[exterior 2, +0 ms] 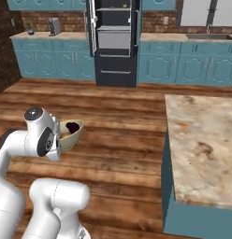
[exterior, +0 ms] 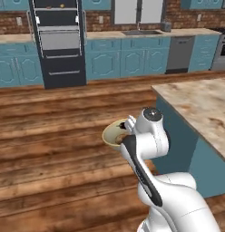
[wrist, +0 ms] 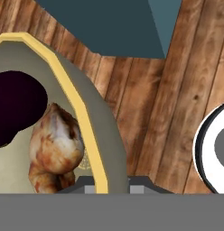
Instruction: Pick the chicken drumstick and eggplant from their plates and place them in the bowl. Then put the bowl in the fridge.
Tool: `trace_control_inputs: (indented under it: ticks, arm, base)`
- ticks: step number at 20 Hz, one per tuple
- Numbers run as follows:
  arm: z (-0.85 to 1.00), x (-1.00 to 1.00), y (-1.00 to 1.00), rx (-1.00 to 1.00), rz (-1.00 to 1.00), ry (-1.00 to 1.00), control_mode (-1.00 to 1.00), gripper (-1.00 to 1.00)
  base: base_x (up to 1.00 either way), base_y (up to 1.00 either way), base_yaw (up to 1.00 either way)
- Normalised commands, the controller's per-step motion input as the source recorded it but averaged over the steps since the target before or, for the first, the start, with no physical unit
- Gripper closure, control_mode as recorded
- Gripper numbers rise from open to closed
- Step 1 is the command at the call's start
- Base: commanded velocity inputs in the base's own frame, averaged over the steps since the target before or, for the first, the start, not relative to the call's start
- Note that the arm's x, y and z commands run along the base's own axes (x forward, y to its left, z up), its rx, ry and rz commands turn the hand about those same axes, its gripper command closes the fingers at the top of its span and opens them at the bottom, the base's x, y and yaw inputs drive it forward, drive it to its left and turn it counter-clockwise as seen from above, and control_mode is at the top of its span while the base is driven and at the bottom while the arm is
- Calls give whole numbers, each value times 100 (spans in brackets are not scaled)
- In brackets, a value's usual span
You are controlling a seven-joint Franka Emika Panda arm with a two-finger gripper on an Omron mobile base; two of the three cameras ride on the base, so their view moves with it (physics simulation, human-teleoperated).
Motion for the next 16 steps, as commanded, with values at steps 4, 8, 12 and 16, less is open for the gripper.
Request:
trace_control_inputs:
  ticks: [4, 8, 12, 16]
  arm:
    - [0, 0, 0, 0, 0, 0, 100, 100]
    - [0, 0, 0, 0, 0, 0, 100, 100]
    - [0, 0, 0, 0, 0, 0, 100, 100]
    - [0, 0, 0, 0, 0, 0, 100, 100]
  base:
    - [75, 64, -3]
    - [79, 46, -14]
    - [82, 37, -17]
    - [84, 39, -14]
